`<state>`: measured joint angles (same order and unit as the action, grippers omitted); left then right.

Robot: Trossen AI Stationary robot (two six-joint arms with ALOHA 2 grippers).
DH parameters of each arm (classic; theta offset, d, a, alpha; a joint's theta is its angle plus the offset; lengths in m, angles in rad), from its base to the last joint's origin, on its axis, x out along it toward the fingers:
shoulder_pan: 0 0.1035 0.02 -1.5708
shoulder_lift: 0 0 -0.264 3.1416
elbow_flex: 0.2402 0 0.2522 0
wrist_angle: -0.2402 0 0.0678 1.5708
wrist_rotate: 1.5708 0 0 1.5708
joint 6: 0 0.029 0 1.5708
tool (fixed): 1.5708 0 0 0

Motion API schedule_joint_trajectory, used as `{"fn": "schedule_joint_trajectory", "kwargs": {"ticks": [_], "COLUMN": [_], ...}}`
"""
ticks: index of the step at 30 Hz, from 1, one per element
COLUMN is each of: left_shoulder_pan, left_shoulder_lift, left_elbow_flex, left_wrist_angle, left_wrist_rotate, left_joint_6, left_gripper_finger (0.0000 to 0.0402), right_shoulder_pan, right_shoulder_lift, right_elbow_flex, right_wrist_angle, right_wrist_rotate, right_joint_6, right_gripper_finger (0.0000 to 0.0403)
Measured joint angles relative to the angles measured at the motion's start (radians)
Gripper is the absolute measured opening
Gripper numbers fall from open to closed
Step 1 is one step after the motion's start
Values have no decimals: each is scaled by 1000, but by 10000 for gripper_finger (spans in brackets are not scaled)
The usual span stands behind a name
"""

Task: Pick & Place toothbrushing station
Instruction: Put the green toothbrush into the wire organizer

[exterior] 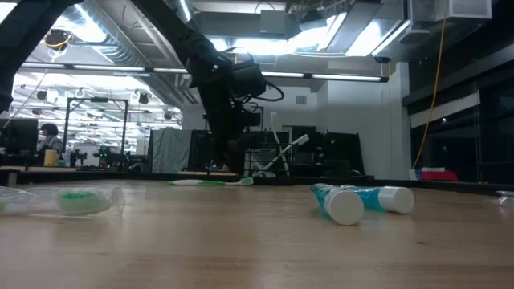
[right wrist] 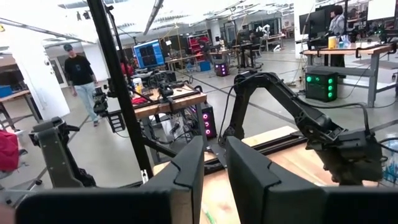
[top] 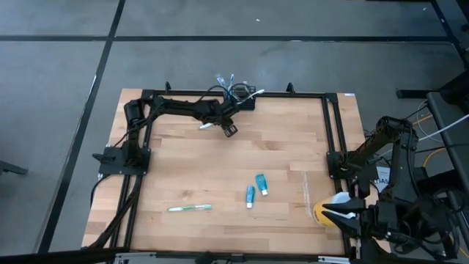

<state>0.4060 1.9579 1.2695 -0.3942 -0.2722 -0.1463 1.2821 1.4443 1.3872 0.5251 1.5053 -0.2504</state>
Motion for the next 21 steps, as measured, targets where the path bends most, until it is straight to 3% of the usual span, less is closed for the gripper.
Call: {"fn": "schedule_joint_trajectory", "kwargs": {"ticks": [8, 12, 21], "left_shoulder_pan": [35, 62, 82], "left_shoulder_lift": [-1, -1, 4], "left_elbow_flex": [1, 1, 1], "left_wrist_angle": [53, 107, 82], "left_wrist_rotate": [55, 145, 176], "left_joint_6": [-32, -45, -67], "left_gripper_finger": [134, 134, 134], "right_shoulder_pan": [0, 0, 0], "right_shoulder_lift": [0, 1, 1], "right_elbow_flex": [0, 0, 0], "right_wrist_angle": [-32, -64, -66], "right_wrist_rotate": [-6, -6, -6], "right_joint_6": [56, 85, 87], "right_gripper_finger": [70, 70, 70]}}
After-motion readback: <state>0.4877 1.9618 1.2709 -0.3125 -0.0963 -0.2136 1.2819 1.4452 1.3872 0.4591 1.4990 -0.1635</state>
